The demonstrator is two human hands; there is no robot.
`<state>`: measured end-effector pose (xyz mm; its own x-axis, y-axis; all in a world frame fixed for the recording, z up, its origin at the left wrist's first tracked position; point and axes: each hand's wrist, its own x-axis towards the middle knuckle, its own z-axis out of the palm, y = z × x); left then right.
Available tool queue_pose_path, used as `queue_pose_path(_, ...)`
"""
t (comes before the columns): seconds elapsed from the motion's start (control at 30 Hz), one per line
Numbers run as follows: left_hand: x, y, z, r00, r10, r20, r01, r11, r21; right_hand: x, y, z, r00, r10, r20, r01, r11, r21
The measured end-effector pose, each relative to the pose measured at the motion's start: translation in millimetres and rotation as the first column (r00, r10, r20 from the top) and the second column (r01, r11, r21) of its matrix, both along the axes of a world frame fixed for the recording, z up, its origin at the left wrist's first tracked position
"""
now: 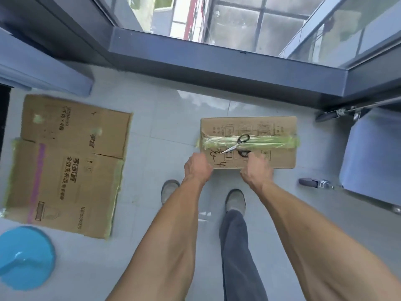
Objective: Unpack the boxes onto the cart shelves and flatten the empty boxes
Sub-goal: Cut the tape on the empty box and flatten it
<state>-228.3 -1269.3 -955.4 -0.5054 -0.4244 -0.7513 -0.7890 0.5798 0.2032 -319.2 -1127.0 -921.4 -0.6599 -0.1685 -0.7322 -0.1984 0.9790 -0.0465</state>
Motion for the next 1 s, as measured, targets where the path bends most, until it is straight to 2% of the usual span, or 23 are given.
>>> queue_pose_path(0.23,-56,60,-56,0.990,-0.120,-0.070,0.109,0.984,-0.144,-28,45,-53,0.996,-0.086,-0.015,0.085,0.994,-0.074)
queue_pose_path(0.47,-63,67,-107,0.981,-0.167,-0.100,0.138,0.960,-0.244,-27,45,-106,0.993,-0.106,-0.044,0.096,0.978,-0.184)
queue_pose_path(0.63,-59,54,-126,0.949,-0.292,-0.114,0.243,0.915,-0.321,-26,38,-129,0.990,-0.017,-0.140,-0.012,0.979,-0.204)
queue_pose_path(0.83,-65,37,-116,0.949,-0.276,-0.152,0.245,0.950,-0.193,-22,17,-128,0.988,-0.002,-0.156,-0.034,0.973,-0.227)
queue_pose_path(0.93,-69,29,-115,0.979,-0.072,-0.192,0.074,0.997,0.003,-25,12,-125,0.978,0.023,-0.208,-0.073,0.968,-0.240)
queue_pose_path(1.0,-70,26,-113,0.977,0.024,-0.214,0.003,0.992,0.123,-31,13,-120,0.975,0.033,-0.222,-0.089,0.964,-0.250)
